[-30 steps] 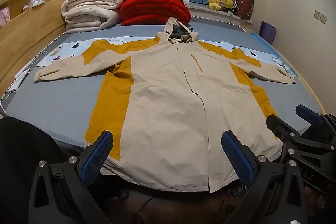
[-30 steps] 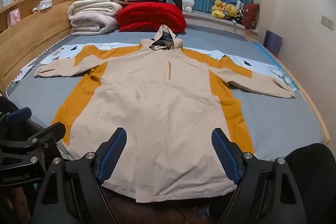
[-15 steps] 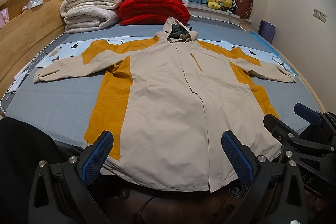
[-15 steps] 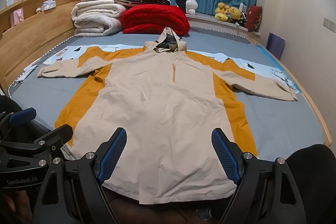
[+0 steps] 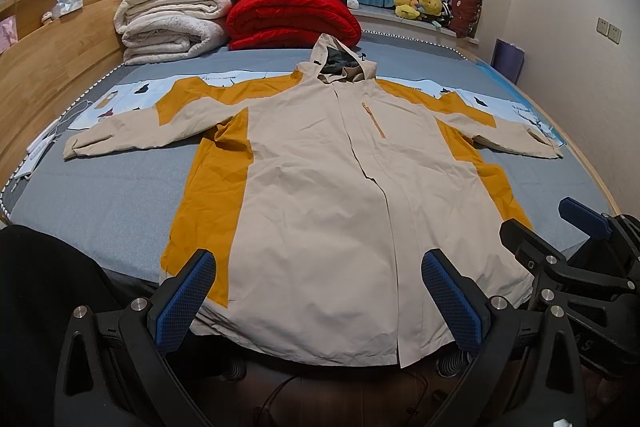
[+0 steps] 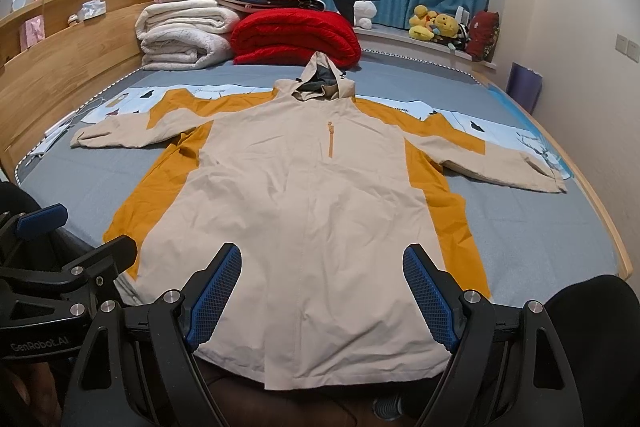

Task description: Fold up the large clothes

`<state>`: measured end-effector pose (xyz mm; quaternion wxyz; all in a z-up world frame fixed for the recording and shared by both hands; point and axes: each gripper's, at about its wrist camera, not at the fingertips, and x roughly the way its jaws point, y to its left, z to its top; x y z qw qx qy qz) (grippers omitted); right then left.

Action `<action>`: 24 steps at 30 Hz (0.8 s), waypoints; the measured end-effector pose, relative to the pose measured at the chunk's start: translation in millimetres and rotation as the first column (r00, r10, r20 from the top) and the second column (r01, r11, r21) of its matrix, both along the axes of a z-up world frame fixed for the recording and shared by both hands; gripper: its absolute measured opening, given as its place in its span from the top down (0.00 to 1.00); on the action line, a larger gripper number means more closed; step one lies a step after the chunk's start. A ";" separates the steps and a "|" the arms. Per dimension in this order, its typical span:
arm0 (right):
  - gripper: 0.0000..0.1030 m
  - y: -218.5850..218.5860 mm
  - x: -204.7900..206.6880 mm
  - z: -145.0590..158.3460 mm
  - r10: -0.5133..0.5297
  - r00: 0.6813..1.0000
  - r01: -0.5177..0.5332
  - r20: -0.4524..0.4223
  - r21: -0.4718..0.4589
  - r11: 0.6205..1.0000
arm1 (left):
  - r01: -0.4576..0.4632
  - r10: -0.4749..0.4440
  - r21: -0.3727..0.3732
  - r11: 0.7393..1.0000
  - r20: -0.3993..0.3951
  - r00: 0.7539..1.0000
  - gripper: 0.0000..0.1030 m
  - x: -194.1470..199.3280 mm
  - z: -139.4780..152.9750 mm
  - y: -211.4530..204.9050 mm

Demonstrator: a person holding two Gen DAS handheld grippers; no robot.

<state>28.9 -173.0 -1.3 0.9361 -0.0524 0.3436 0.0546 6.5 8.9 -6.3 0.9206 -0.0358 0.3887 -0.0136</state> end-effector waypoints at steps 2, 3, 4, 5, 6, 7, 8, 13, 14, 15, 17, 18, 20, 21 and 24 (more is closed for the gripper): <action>0.19 0.0 -0.1 -0.1 0.000 1.000 0.000 0.000 0.000 1.000 | 0.000 0.000 0.001 1.000 0.000 1.000 0.01 0.0 -0.1 0.1; 0.19 0.1 -0.2 -0.1 -0.001 1.000 0.001 0.000 0.000 1.000 | 0.000 0.000 0.001 1.000 0.000 1.000 0.01 0.0 0.0 -0.2; 0.19 0.3 0.0 -0.1 -0.001 1.000 0.001 0.001 0.000 1.000 | 0.001 -0.001 0.001 1.000 0.000 1.000 0.01 0.0 0.1 0.1; 0.19 0.0 -0.5 0.0 -0.002 1.000 0.002 0.001 0.001 1.000 | 0.001 -0.001 0.001 1.000 0.001 1.000 0.01 0.1 0.1 0.0; 0.19 0.3 -0.2 -0.2 -0.002 1.000 0.002 0.001 0.000 1.000 | 0.001 -0.001 0.001 1.000 0.000 1.000 0.01 0.1 0.0 -0.2; 0.19 0.4 0.0 -0.2 -0.002 1.000 0.002 0.001 0.000 1.000 | 0.000 0.000 0.001 1.000 0.000 1.000 0.01 0.1 -0.1 0.1; 0.19 0.4 -0.7 0.1 -0.001 1.000 0.001 0.002 0.000 1.000 | 0.000 0.000 0.001 1.000 0.000 1.000 0.01 0.0 -0.1 -0.5; 0.19 0.7 -0.5 0.3 -0.002 1.000 0.002 0.002 0.000 1.000 | 0.000 0.000 0.001 1.000 0.000 1.000 0.01 -0.1 -0.3 -0.5; 0.19 0.9 -0.5 0.2 -0.001 1.000 0.001 0.002 0.000 1.000 | 0.000 0.000 0.002 1.000 0.000 1.000 0.01 -0.1 -0.4 0.0; 0.19 1.1 -0.4 0.1 -0.001 1.000 0.001 0.002 0.000 1.000 | 0.000 0.000 0.002 1.000 0.000 1.000 0.01 -0.1 -0.5 -0.3; 0.19 1.0 -0.4 0.3 -0.002 1.000 0.002 0.003 0.000 1.000 | 0.000 0.000 0.001 1.000 0.001 1.000 0.01 -0.2 -0.6 -0.6; 0.19 1.2 -0.3 0.2 -0.002 1.000 0.002 0.003 0.000 1.000 | 0.000 0.000 0.001 1.000 0.001 1.000 0.01 -0.3 -0.6 -0.3; 0.19 0.9 -0.6 0.3 -0.002 1.000 0.002 0.002 0.000 1.000 | 0.000 0.000 0.001 1.000 0.002 1.000 0.01 -0.5 -0.6 0.1; 0.19 1.0 -0.6 0.2 -0.002 1.000 0.002 0.002 -0.001 1.000 | -0.001 0.001 0.001 1.000 0.003 1.000 0.01 -0.5 -0.8 0.2; 0.19 0.8 -1.0 -0.4 -0.002 1.000 0.002 0.003 0.000 1.000 | -0.002 0.002 0.001 1.000 0.000 1.000 0.01 0.2 -0.6 -1.1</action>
